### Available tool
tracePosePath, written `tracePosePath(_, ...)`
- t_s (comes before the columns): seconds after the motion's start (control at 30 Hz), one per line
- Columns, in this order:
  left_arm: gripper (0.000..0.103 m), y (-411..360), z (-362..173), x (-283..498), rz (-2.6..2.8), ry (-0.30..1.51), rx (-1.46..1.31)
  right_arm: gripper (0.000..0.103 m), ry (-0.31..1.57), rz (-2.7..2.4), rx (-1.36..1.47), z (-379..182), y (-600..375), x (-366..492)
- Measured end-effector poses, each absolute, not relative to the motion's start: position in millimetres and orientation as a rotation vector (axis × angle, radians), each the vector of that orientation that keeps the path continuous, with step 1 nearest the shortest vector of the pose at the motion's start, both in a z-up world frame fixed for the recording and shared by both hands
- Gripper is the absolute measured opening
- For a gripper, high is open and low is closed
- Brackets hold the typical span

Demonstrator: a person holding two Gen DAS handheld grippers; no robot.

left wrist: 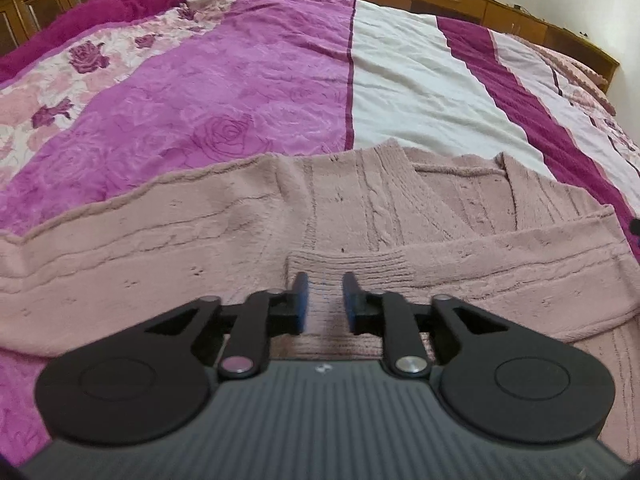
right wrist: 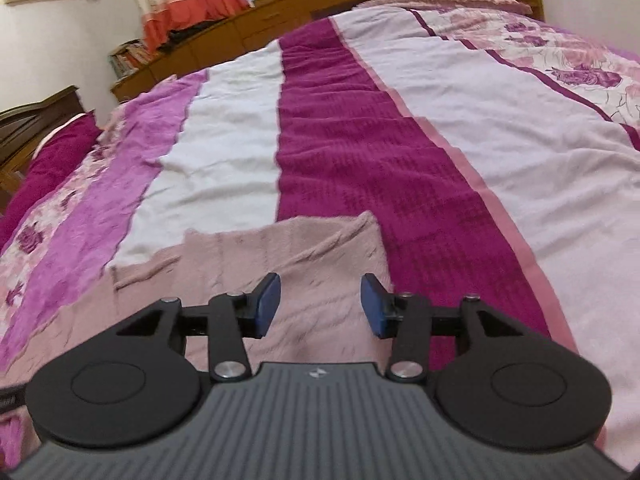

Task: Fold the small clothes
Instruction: 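Open the left gripper and lift it off the folded sleeve, then move the open left gripper to the cuff of the unfolded sleeve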

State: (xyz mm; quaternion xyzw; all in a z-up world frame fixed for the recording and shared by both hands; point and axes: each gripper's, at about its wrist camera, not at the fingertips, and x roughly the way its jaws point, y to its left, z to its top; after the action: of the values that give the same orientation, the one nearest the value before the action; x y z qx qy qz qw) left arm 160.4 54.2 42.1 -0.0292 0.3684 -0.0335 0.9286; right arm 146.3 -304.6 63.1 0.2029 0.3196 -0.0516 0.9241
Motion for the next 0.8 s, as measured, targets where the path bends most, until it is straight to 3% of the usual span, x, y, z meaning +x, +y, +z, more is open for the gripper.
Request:
tracePosePath(0.13, 0.027, 57, 52, 147, -0.060, 0.758, -0.068, 0.058, 0.653, -0.073, 0.412, 70, -293, 113)
tracePosePath(0.3, 0.043, 61, 64, 129, -0.034, 0.758, -0.063, 0.067, 0.640, -0.036, 0.432, 77, -278, 75)
tracePosePath(0.8, 0.045, 85, 88, 70, 0.028, 0.792, -0.125, 0.084, 0.656, 0.062, 0.474, 86, -222, 6)
